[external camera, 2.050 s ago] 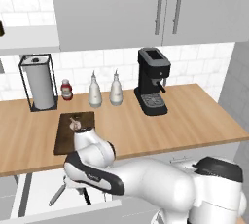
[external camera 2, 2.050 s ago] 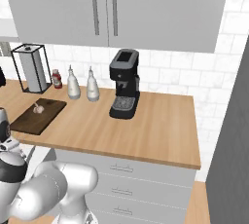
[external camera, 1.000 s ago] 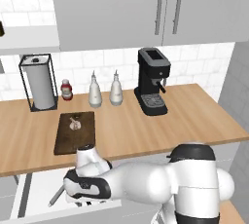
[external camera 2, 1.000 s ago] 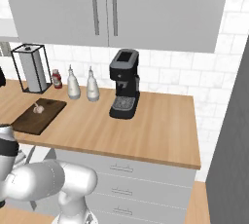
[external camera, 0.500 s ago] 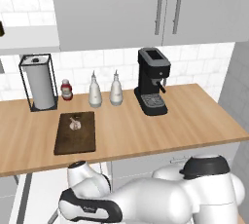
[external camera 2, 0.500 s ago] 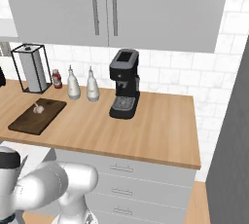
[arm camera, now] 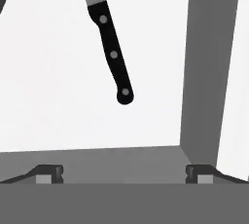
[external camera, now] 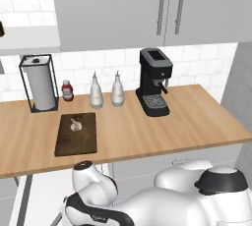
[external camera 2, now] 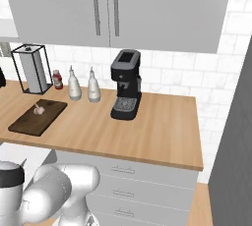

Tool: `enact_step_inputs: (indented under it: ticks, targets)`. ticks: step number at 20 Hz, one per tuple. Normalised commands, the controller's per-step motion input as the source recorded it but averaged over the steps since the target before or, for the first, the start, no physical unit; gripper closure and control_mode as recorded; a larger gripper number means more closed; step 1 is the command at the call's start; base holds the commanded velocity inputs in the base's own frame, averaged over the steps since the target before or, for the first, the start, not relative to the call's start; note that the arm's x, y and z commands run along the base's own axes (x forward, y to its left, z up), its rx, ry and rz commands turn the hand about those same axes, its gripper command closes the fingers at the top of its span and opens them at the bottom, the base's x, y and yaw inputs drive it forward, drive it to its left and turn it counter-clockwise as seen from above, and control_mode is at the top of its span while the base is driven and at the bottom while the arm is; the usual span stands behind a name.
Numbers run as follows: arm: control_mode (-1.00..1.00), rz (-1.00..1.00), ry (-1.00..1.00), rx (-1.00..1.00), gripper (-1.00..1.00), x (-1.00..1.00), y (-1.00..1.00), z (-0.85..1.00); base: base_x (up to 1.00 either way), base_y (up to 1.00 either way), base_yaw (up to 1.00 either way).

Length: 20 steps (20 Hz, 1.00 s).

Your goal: Place the appropriate cutting tool for cutting the garlic skin on the cutting board.

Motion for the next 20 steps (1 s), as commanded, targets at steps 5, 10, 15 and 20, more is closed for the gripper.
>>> enact_step_inputs:
  ticks: [5, 10, 15, 20]
  targets:
    - [-1.00, 0.07, -0.07, 0.00, -1.00, 0.59, 0.33, -0.08, 0.00, 0.00, 0.00]
    - [-1.00, 0.02, -0.08, 0.00, -1.00, 0.09, 0.11, -0.25, 0.00, 0.00, 0.00]
    - [-1.00, 0.03, -0.09, 0.00, -1.00, 0.08, 0.00, -0.32, 0.00, 0.00, 0.00]
    - [-1.00, 0.03, -0.06, 0.00, -1.00, 0.14, 0.00, -0.38, 0.00, 0.00, 0.00]
